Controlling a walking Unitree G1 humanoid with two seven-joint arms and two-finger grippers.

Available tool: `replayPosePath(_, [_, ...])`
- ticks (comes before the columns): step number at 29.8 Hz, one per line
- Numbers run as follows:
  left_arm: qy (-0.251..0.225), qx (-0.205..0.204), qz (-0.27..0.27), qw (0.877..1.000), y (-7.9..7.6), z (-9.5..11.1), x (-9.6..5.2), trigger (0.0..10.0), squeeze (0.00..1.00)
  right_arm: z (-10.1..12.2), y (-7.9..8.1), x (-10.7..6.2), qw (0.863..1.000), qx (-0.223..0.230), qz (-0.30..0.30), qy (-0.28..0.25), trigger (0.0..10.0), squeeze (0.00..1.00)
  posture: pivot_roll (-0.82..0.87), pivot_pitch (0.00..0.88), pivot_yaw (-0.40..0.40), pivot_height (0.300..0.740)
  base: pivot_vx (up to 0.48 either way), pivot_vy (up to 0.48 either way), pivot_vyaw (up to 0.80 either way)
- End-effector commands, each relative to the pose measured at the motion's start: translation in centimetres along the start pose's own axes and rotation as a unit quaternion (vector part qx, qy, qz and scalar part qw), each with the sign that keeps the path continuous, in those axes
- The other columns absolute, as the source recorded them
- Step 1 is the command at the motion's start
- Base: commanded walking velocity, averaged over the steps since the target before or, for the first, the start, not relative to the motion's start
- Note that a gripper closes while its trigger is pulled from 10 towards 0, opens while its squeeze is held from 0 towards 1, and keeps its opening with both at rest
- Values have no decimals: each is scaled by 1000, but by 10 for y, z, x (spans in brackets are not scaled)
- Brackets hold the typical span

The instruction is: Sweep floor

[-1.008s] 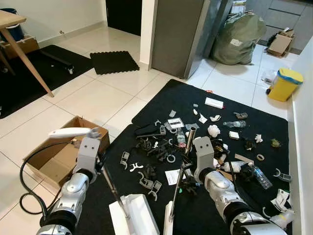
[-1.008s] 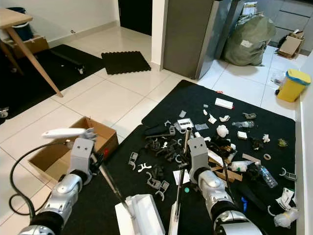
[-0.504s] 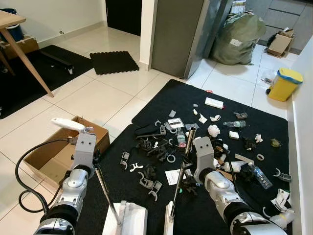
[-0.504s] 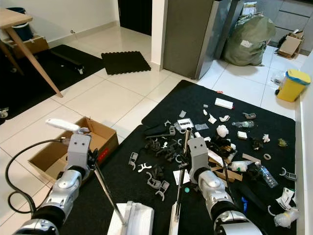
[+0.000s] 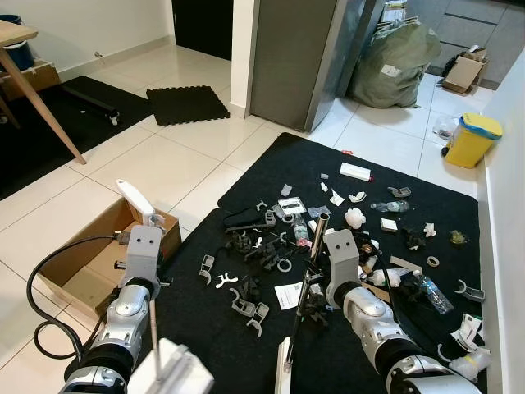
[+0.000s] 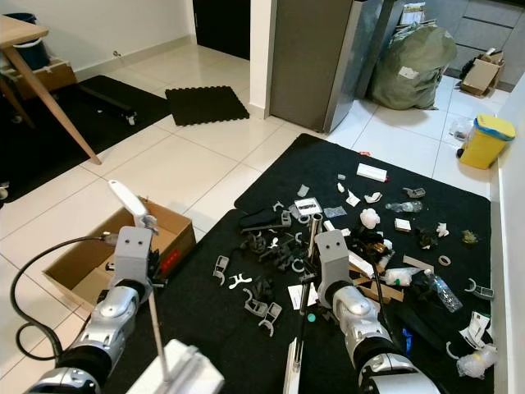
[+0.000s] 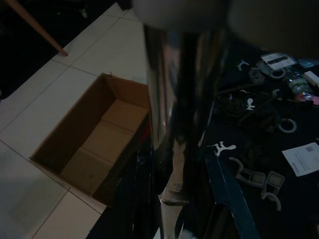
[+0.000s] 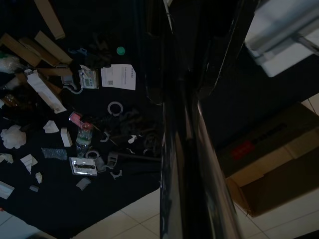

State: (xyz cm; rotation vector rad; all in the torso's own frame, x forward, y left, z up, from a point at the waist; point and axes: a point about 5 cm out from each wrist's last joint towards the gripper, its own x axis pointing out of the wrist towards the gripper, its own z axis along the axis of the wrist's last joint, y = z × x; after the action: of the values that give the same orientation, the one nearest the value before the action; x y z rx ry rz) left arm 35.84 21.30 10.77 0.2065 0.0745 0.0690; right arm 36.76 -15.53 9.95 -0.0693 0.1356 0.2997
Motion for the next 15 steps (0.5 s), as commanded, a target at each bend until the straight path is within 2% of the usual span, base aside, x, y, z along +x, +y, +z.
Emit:
replayPosePath(1, [6, 7, -5, 1000, -6, -6, -3, 10000, 0, -6, -4, -4, 1000, 7, -9, 7, 10000, 0, 79, 230, -31, 740, 0, 0, 0])
replayPosePath(8, [-47, 21, 1, 999, -10, 14, -5, 10000, 0, 0, -4, -2, 1000, 8, -4, -9, 10000, 0, 79, 230, -30, 740, 0, 0, 0])
replayPosePath(15, [-46, 62, 0, 997, -9, 20, -13, 10000, 0, 10, -4, 0, 1000, 10, 2, -29, 10000, 0, 89, 226, -25, 740, 0, 0, 0])
